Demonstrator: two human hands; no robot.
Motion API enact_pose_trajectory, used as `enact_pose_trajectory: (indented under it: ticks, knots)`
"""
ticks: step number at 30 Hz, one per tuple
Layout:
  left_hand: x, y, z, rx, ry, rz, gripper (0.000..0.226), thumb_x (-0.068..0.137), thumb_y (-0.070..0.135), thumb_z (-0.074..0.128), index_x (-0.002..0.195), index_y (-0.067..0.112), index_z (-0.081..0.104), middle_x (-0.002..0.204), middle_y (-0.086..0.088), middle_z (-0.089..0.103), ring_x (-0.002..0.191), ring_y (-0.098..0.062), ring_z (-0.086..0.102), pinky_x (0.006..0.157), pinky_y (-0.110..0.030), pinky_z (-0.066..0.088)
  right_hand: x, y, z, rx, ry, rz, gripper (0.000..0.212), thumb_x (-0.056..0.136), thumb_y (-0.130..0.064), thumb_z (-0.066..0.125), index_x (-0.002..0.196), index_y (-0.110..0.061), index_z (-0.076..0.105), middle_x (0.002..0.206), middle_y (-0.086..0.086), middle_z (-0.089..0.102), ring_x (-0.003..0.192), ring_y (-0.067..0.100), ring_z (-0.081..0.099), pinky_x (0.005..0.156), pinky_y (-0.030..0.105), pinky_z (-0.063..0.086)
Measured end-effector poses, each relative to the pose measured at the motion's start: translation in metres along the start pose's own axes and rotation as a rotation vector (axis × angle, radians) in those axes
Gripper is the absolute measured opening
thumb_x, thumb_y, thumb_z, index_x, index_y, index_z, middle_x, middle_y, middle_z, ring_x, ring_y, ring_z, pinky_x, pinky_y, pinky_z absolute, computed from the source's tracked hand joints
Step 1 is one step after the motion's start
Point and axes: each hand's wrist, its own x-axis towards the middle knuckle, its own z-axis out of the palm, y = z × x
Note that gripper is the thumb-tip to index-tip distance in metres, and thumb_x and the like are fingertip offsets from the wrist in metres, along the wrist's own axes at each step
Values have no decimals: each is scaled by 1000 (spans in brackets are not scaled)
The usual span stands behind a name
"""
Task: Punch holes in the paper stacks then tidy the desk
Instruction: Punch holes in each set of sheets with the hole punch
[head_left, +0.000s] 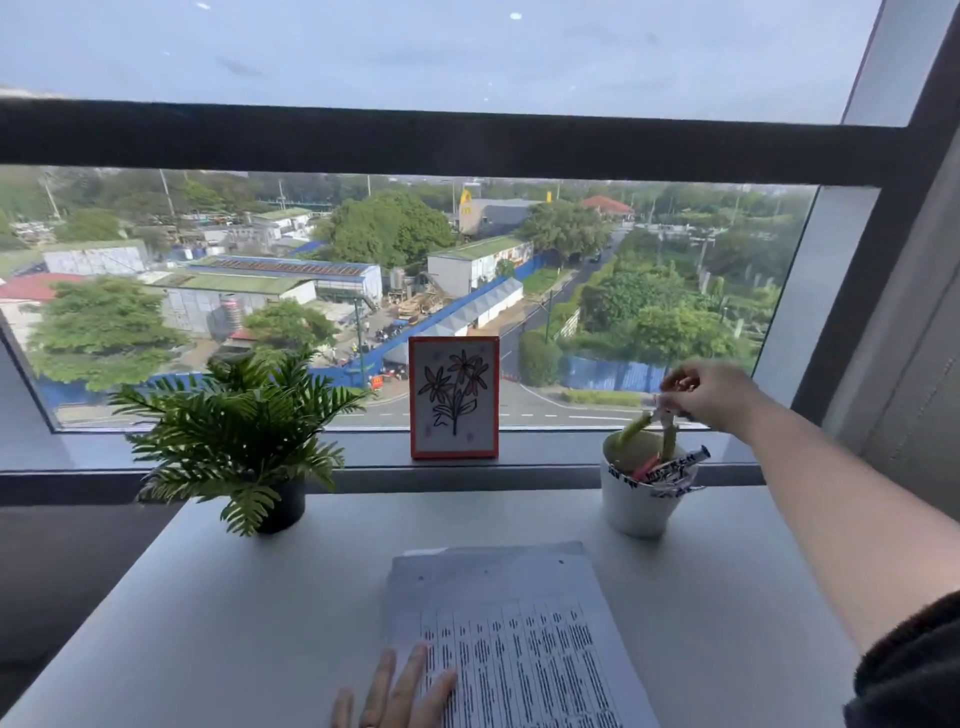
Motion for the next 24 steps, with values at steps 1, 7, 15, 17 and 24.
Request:
enact_pose_trajectory:
  ticks: [1, 7, 15, 17, 24]
  knots:
    - [-5, 8, -4, -14, -2, -18, 59, 78, 81, 22, 114, 43, 50, 150, 21, 24, 146, -4, -3, 114, -38, 1, -5, -3, -10, 100, 54, 7, 9, 84, -15, 73, 89, -13, 66, 85, 11, 67, 77, 27, 64, 75, 35, 55]
    - [-15, 17, -36, 56, -237, -142, 72, 77, 86, 16, 134, 47, 38, 154, 18, 25, 146, -8, -10, 112, -35, -6, -63, 0, -76, 1291, 330, 133, 7, 91, -6, 58, 84, -8, 57, 68, 7, 70, 57, 12, 69, 56, 22, 57]
    - [-20, 33, -57, -19, -424, -192, 72, 87, 72, 23, 149, 41, 2, 158, 14, -14, 144, -11, -18, 115, -46, -13, -177, -9, -68, 1472, -134, 228, 44, 47, 1, 73, 87, -15, 62, 70, -2, 63, 67, 8, 68, 66, 22, 57]
    - [-18, 32, -59, -30, -444, -204, 72, 88, 70, 29, 150, 40, 7, 158, 13, -10, 145, -12, -15, 116, -47, -10, -204, -14, -46, 1376, -299, 322, 57, 35, 1, 82, 85, -13, 58, 63, 1, 59, 58, 11, 64, 60, 25, 57]
    - [-6, 36, -86, -331, -304, -369, 82, 84, 57, 57, 150, 21, 23, 157, -7, 19, 144, -23, 19, 115, -38, 19, -260, 0, 45, 964, -424, 519, 38, 58, -5, 81, 74, -16, 48, 49, -2, 30, 35, 9, 26, 39, 19, 25]
